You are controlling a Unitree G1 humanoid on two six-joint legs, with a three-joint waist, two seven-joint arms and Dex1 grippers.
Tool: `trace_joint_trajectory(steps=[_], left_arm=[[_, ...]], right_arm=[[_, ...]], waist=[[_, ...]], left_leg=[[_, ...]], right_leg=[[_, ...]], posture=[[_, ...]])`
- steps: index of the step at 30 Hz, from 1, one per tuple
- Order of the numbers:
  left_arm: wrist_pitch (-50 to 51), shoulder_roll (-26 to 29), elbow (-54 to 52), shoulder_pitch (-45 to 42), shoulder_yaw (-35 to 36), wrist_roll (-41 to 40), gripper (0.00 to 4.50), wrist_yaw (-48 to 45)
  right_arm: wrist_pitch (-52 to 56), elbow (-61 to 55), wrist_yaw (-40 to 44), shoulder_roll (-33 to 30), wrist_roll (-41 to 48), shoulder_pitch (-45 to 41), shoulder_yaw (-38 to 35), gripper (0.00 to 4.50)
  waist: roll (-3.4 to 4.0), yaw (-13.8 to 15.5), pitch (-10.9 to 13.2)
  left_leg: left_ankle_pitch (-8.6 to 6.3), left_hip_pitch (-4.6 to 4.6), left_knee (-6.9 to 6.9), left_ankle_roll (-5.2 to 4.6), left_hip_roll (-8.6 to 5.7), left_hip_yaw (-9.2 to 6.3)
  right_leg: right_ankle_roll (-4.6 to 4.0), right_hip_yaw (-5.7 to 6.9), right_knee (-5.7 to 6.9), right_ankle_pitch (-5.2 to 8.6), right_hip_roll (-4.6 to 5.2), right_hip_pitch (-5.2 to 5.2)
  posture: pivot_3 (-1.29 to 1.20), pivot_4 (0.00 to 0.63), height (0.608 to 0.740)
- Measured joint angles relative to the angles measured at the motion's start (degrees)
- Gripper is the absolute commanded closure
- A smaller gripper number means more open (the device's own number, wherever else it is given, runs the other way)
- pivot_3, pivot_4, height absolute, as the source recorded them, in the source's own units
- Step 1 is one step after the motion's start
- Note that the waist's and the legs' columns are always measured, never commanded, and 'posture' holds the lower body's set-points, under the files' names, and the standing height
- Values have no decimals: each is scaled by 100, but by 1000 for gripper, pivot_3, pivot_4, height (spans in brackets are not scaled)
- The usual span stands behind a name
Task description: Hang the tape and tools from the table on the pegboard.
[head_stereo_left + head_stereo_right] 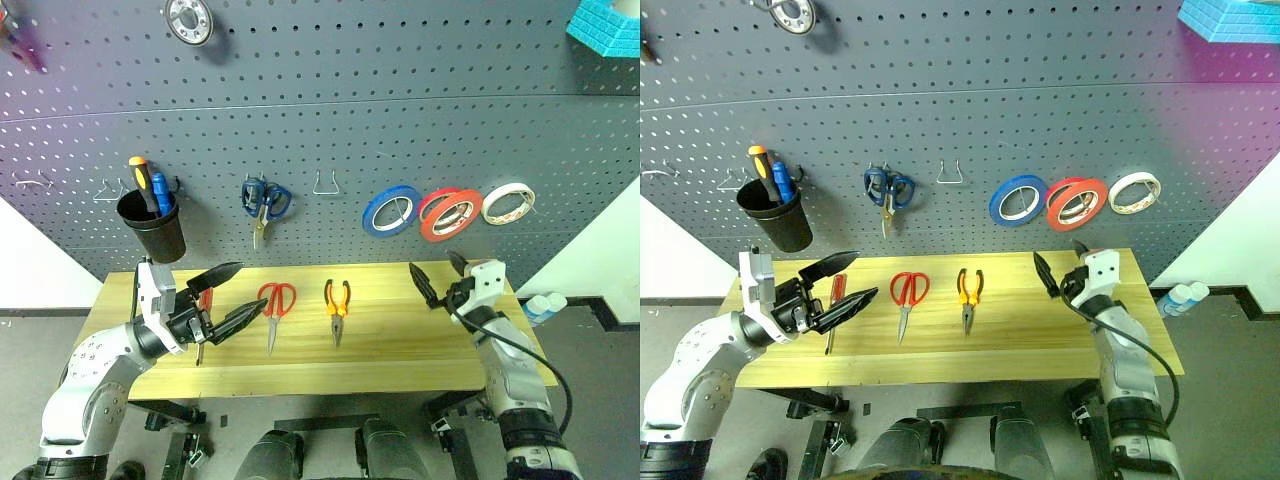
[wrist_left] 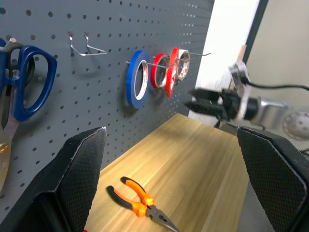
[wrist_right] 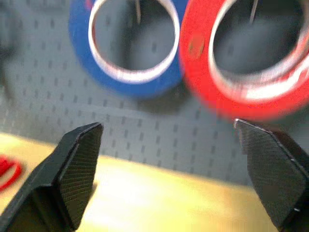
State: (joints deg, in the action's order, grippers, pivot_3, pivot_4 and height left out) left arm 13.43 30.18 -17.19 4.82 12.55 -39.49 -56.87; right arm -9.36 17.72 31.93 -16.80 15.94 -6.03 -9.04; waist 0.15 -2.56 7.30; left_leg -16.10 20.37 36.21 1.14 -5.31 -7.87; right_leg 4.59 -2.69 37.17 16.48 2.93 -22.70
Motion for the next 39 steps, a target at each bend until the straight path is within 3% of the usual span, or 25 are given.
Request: trace_joint_trajectory(steps=[7, 12, 19, 26, 39], left_arm=[[-230, -22, 81, 344, 195, 133, 0, 176], [-914, -108, 847, 837, 551, 343, 0, -48], [-1439, -145, 1099, 1023, 711, 400, 0, -276], [-1503, -159, 1007, 1321, 781, 384, 0, -287], [-1375, -144, 404, 1680, 923, 254, 0, -156]], right_arm=[[1407, -847, -83, 99, 119, 360, 437, 16], [2555, -1243, -642, 217, -226, 196, 898, 16], [4036, -1553, -1221, 629, -561, -434, 1476, 16], [4883, -1546, -1667, 866, -762, -644, 1683, 16], [5706, -1245, -2048, 1430, -760, -1121, 1555, 16]], waist=[[2, -16, 8], [-26, 34, 61], [-62, 81, 204], [-58, 153, 302], [-68, 157, 480]], left_leg=[[0, -3, -1, 1, 15, 7], [1, 4, -2, 2, 20, 5], [1, 18, -6, 4, 18, 6], [3, 101, -7, 6, 19, 6], [2, 111, -9, 6, 19, 6]], right_leg=[[-13, -9, 1, -6, -13, -4], [-27, -7, -2, -2, -16, -8], [-39, -9, -14, -1, -10, -19], [-22, -8, -4, -13, -10, -108], [-25, -7, -5, -14, -9, -119]], posture=[[-80, 137, 740], [-51, 162, 740], [-12, 194, 740], [21, 235, 740], [39, 248, 740]])
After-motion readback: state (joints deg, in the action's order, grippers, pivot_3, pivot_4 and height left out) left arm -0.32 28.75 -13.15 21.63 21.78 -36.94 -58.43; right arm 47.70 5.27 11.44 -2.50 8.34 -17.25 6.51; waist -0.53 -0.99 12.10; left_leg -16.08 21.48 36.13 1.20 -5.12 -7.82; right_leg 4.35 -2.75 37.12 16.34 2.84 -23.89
